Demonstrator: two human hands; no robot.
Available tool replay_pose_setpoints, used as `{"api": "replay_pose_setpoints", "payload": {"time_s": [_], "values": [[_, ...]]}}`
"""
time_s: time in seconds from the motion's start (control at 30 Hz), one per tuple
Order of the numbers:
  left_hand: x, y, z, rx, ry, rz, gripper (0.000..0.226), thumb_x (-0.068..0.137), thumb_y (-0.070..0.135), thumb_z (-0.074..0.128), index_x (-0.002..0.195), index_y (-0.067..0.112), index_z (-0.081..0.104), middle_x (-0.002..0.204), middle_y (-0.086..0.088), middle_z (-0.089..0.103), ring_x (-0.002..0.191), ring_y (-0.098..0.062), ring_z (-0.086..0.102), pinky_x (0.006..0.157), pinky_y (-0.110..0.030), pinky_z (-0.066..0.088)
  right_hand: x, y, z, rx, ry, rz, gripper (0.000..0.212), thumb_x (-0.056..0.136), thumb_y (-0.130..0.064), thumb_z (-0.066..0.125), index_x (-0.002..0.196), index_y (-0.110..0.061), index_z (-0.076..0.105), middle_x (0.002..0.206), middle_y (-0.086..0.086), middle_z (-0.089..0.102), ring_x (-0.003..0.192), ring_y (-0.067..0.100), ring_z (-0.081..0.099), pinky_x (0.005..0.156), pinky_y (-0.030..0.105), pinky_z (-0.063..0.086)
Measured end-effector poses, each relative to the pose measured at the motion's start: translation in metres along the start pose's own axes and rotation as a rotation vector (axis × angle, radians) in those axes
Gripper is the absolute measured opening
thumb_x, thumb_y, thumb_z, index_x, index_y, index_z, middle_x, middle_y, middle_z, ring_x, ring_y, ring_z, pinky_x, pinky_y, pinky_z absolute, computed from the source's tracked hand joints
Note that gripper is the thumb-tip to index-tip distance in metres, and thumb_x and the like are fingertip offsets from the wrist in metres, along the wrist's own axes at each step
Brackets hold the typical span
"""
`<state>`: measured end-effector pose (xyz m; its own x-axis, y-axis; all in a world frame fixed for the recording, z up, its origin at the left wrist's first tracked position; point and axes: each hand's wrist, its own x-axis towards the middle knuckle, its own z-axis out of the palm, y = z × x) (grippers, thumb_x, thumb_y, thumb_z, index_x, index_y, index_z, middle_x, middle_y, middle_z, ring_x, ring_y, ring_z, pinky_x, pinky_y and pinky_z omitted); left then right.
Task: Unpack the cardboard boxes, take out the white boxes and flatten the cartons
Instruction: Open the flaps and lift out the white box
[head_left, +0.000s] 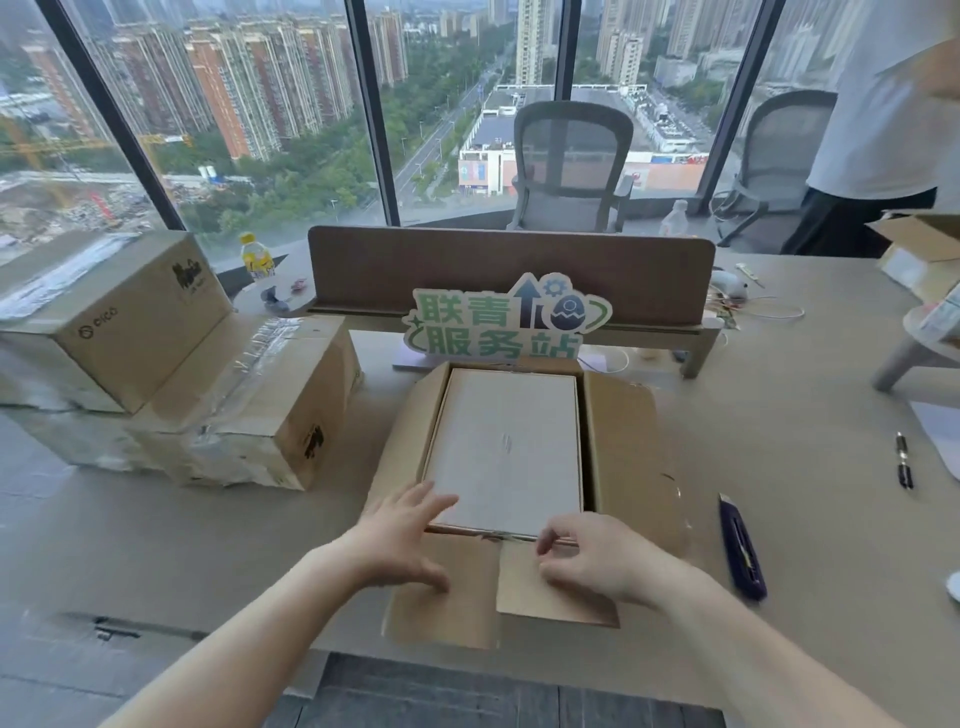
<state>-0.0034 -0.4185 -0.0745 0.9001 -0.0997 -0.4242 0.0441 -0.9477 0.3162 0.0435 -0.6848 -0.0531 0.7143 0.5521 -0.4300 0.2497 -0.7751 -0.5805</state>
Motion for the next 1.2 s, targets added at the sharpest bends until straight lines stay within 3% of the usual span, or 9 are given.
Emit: {"api": "replay_pose_setpoints", "payload": {"time_s": [0.07, 0.17, 0.3, 0.47, 0.57, 0.7, 0.8, 0.93, 1.2], "values": [[0.008, -0.008, 0.02, 0.128, 0.072, -0.03, 0.109, 0.074, 0.059, 0.073, 0.155, 0.038, 0.003, 0.165, 0.002, -0.007, 0.152, -0.02, -0.01, 0.123, -0.047, 0.004, 0.005, 0.01, 0.022, -0.248, 0.052, 0.003, 0.061, 0.086, -0.043, 0.065, 0.142, -0.032, 0.044, 0.155, 0.001, 0.035, 0.145, 0.021, 0.027, 0.116, 0.027, 0.02], [0.019, -0.019, 0.045, 0.185, 0.168, -0.031, 0.107, 0.083, 0.056, 0.067, 0.156, 0.031, -0.007, 0.163, 0.003, -0.017, 0.151, -0.023, -0.016, 0.124, -0.044, 0.004, 0.014, 0.025, 0.052, -0.498, 0.161, 0.058, 0.09, 0.09, -0.054, 0.059, 0.156, -0.037, 0.0, 0.164, 0.005, -0.013, 0.151, 0.031, -0.011, 0.121, 0.038, -0.011], [0.027, -0.027, 0.068, 0.183, 0.327, 0.027, 0.089, 0.095, 0.045, 0.055, 0.157, 0.025, -0.006, 0.156, 0.008, -0.025, 0.15, -0.023, -0.017, 0.121, -0.042, 0.02, 0.025, 0.041, 0.078, -0.581, 0.411, 0.041, 0.115, 0.057, -0.045, 0.091, 0.151, -0.027, 0.027, 0.156, 0.022, 0.029, 0.116, 0.038, 0.058, 0.117, 0.047, 0.01], [0.029, -0.041, 0.079, 0.18, 0.367, 0.085, 0.09, 0.084, 0.041, 0.072, 0.154, 0.017, 0.021, 0.162, -0.005, 0.023, 0.149, -0.03, 0.014, 0.105, -0.043, 0.047, 0.027, 0.045, 0.093, -0.57, 0.516, -0.005, 0.099, 0.058, -0.025, 0.092, 0.145, -0.021, 0.046, 0.148, 0.025, 0.043, 0.088, 0.027, 0.063, 0.112, 0.05, 0.025], [0.023, -0.04, 0.083, 0.166, 0.349, 0.102, 0.089, 0.086, 0.049, 0.065, 0.155, 0.016, 0.02, 0.163, -0.004, 0.012, 0.15, -0.032, 0.009, 0.11, -0.046, 0.041, 0.024, 0.047, 0.097, -0.57, 0.518, -0.008, 0.096, 0.059, -0.027, 0.091, 0.144, -0.021, 0.048, 0.147, 0.025, 0.044, 0.086, 0.026, 0.064, 0.112, 0.049, 0.025], [0.007, -0.023, 0.068, 0.063, 0.333, 0.055, 0.079, 0.098, 0.058, 0.034, 0.157, 0.021, 0.0, 0.161, 0.004, -0.015, 0.149, -0.02, -0.02, 0.12, -0.033, 0.001, 0.019, 0.042, 0.093, -0.525, 0.542, 0.001, 0.069, 0.084, -0.055, 0.059, 0.144, -0.023, 0.048, 0.148, 0.014, 0.047, 0.109, 0.027, 0.062, 0.113, 0.044, 0.03], [0.012, -0.004, 0.04, -0.042, 0.413, 0.043, 0.069, 0.101, 0.046, 0.039, 0.157, 0.015, 0.013, 0.165, 0.002, 0.01, 0.15, -0.022, 0.013, 0.118, -0.029, 0.018, 0.025, 0.021, 0.063, -0.225, 0.609, 0.076, 0.063, 0.096, -0.052, 0.045, 0.15, -0.022, 0.036, 0.156, 0.002, 0.037, 0.138, 0.023, 0.04, 0.11, 0.039, 0.038], [0.047, 0.02, 0.008, -0.201, 0.32, -0.112, 0.037, 0.098, 0.03, 0.043, 0.126, 0.007, 0.046, 0.131, -0.011, 0.052, 0.115, -0.03, 0.049, 0.095, -0.04, 0.043, 0.055, 0.006, 0.027, -0.159, 0.563, 0.183, 0.06, 0.099, -0.041, 0.043, 0.152, -0.018, 0.029, 0.159, 0.003, 0.029, 0.142, 0.024, 0.033, 0.114, 0.037, 0.025], [0.074, 0.045, 0.008, -0.209, 0.208, -0.374, 0.044, 0.092, 0.024, 0.039, 0.13, 0.002, 0.039, 0.134, -0.022, 0.042, 0.125, -0.037, 0.036, 0.104, -0.042, 0.033, 0.072, 0.025, 0.016, -0.327, 0.277, 0.418, 0.073, 0.098, -0.056, 0.034, 0.157, -0.03, 0.001, 0.166, -0.004, -0.001, 0.15, 0.033, -0.016, 0.118, 0.058, -0.006]]}}
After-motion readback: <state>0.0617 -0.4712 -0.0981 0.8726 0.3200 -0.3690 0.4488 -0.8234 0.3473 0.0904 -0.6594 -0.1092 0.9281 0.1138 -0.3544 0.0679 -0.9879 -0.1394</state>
